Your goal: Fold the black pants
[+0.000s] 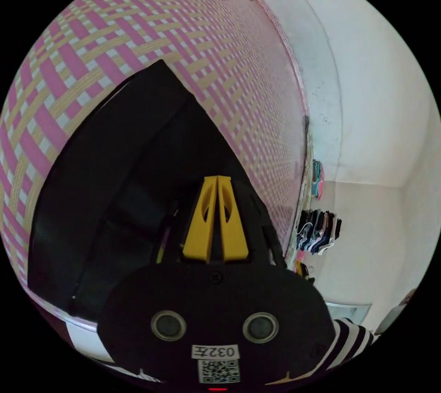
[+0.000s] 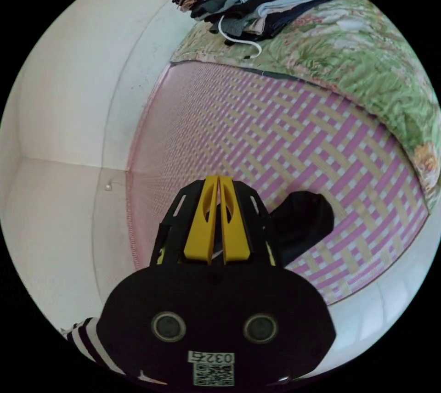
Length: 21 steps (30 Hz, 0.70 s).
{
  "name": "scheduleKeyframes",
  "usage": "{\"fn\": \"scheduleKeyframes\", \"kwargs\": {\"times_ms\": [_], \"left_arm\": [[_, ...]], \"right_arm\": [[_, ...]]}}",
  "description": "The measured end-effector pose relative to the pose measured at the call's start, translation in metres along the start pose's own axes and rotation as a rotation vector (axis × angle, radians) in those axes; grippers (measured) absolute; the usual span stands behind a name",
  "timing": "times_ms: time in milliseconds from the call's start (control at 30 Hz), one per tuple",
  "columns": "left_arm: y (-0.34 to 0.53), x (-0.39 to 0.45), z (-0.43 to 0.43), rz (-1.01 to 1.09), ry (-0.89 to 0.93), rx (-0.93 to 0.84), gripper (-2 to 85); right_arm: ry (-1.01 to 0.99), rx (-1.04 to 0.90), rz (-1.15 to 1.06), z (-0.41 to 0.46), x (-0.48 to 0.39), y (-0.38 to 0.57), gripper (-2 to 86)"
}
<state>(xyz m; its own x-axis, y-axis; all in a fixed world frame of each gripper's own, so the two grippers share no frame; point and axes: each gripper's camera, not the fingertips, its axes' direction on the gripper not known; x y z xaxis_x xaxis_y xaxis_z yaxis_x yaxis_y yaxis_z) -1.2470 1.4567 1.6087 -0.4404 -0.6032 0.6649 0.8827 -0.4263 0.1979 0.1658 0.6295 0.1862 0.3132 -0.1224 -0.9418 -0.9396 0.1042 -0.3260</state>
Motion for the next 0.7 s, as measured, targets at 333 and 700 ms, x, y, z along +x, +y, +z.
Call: {"fn": "scheduleKeyframes", "kwargs": {"times_ms": [333,700], "left_arm": [[0.013,0.014,0.007,0.041,-0.056,-0.008,-0.9],[0.013,-0.001,0.015,0.037,0.010,0.006,-0.9]], "right_arm": [[0.284,-0.079,-0.056,0.015,0.017,0.037,8.9],[-0.004,-0.116,0.015,0.032,0.030,0.046,-0.1]]}}
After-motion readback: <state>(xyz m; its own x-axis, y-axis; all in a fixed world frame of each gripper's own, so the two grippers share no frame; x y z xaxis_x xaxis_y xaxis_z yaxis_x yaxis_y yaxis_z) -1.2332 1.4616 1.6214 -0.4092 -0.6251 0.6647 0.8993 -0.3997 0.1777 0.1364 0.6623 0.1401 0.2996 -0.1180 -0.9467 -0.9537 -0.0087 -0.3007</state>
